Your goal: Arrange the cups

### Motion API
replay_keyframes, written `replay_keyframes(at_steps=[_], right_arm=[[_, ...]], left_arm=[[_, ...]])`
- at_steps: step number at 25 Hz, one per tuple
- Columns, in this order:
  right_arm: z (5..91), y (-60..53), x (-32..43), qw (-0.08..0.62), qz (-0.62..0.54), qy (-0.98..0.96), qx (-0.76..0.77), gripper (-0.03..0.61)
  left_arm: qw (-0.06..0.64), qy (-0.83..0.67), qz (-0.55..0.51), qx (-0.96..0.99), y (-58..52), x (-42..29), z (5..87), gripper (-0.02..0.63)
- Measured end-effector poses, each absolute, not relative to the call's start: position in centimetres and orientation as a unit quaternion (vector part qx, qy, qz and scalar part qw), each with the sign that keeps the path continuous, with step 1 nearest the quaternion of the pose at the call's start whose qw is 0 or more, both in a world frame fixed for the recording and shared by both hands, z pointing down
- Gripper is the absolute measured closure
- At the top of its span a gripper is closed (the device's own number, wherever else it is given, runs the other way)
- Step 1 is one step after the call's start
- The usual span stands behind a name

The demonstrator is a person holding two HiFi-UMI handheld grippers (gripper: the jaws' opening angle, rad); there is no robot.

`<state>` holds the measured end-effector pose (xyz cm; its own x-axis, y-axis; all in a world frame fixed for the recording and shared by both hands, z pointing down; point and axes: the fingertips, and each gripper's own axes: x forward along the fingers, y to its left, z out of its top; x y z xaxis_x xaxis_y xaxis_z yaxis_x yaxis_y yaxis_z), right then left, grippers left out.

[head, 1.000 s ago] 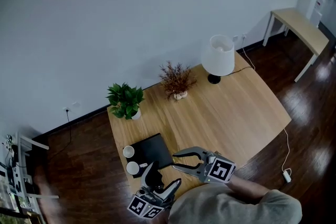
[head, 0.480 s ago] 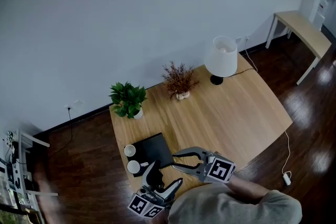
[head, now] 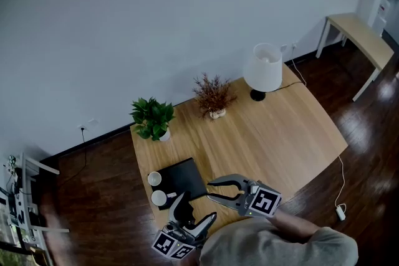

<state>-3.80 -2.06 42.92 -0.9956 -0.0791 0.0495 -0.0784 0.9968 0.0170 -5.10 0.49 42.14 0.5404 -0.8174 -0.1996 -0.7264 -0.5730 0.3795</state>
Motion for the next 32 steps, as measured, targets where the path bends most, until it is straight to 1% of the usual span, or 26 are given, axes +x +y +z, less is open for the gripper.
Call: replay_keyframes(at_steps=[12,18,32], right_arm=[[42.9,-1.5,-4.1,0.031,-0.019,-0.999,0.027,0.477],[42.2,-1.5,-4.4,0.018,-0.025,-0.999,0.029,0.483],[42.6,-1.0,-4.6,0.03,-0.03,-0.999,0.024,0.483]], left_arm=[[0.125,-0.452,-0.188,0.863,0.7,-5.7,41.9,0.176],[0.121,-0.453,-0.191,0.862,0.6,-6.2,41.7,0.176],[0.124,-0.455,-0.191,0.861,0.8,-6.1,41.7,0.176]])
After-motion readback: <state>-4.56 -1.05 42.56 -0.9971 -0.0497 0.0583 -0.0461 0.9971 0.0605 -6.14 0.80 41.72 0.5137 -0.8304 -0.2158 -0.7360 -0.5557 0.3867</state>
